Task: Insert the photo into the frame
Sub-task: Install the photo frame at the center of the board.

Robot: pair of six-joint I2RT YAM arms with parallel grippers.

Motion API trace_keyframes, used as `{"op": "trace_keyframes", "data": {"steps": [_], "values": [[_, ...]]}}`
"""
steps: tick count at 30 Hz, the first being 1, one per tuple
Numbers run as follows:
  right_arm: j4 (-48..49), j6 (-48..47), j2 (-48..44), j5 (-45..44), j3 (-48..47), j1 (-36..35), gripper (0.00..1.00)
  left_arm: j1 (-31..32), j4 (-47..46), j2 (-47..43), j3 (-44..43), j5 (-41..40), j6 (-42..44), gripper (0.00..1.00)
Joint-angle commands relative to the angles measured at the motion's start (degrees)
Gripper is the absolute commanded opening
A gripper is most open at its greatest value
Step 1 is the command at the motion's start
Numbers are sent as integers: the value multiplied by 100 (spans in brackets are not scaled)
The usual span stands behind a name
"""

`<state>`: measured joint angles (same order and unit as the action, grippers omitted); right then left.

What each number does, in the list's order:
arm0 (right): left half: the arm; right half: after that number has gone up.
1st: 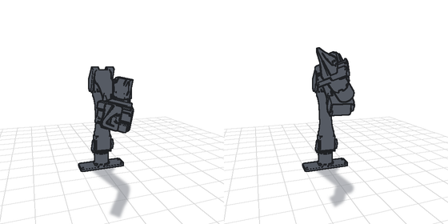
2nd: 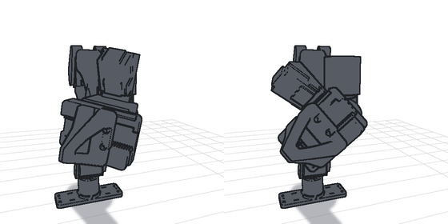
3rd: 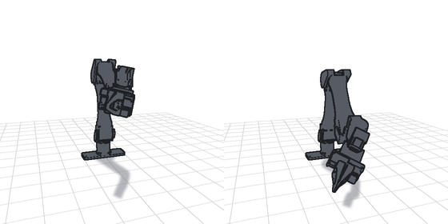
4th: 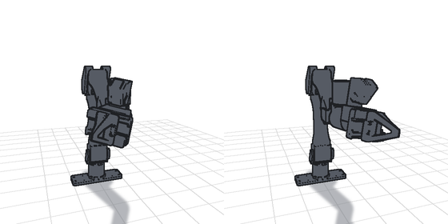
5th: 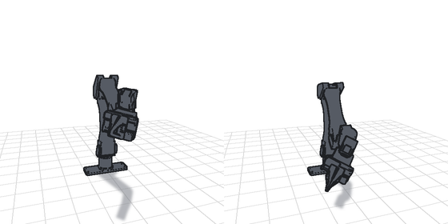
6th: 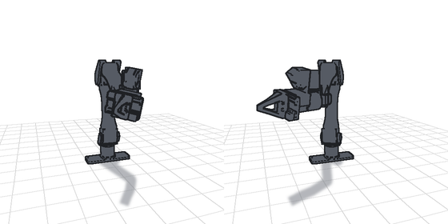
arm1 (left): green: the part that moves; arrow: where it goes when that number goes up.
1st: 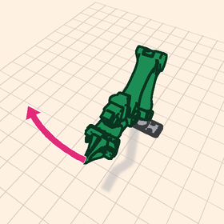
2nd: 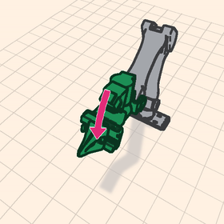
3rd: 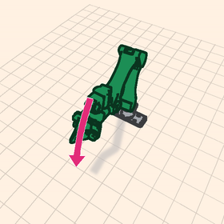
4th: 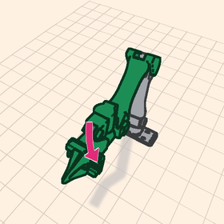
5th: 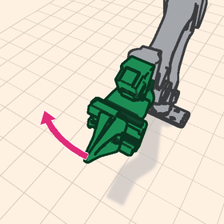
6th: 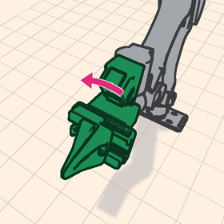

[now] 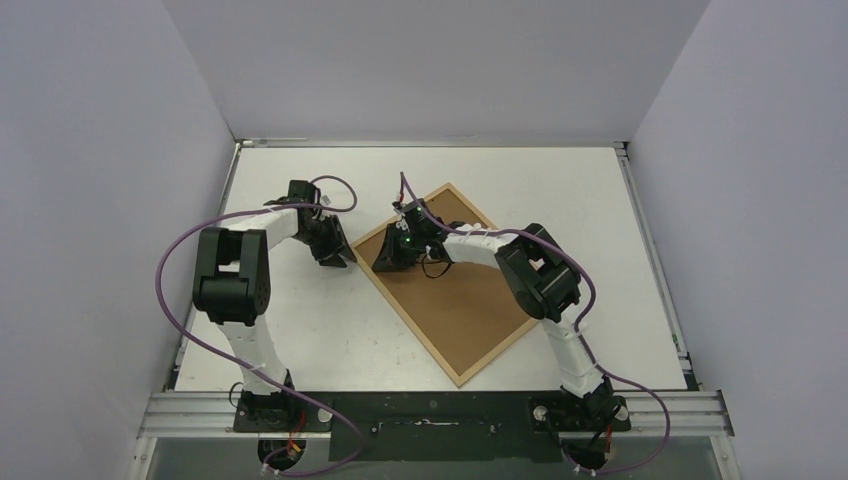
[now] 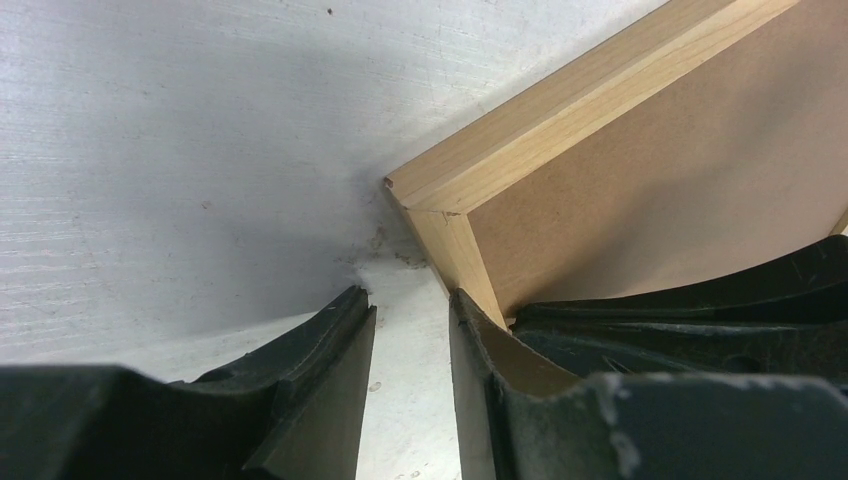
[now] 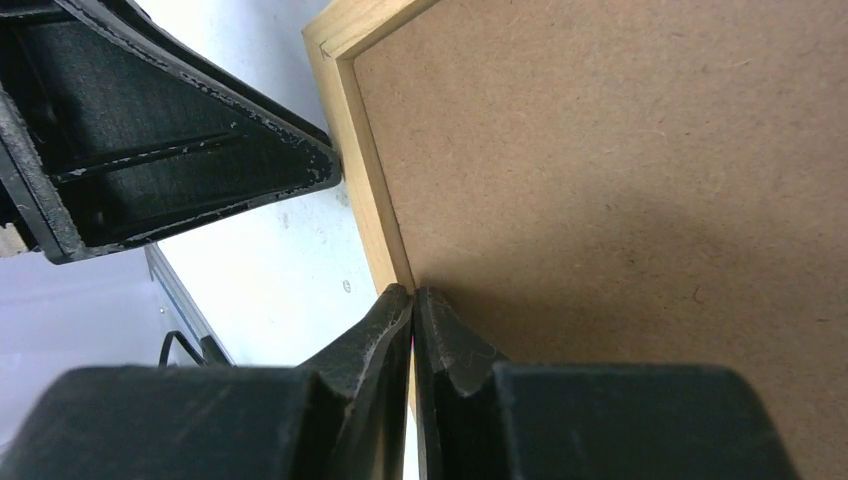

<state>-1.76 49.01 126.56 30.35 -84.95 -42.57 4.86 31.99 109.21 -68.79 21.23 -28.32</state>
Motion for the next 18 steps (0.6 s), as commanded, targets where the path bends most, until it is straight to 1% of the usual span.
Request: {"op": "trace_keyframes", "data": {"steps": [1,8,15,18], "values": [[81,-90,59,-57,-26,20,7,-12,184,190,-114,-223,1,32],[1223,427,-193,171,331,51,10,-12,258,308,-197,-241,-23,32],[1440,565,-312,188,562,37,11,-12,381,446,-236,-328,-35,32],[1618,594,-395,237,732,35,13,-18,434,486,-260,-367,-46,32]]}}
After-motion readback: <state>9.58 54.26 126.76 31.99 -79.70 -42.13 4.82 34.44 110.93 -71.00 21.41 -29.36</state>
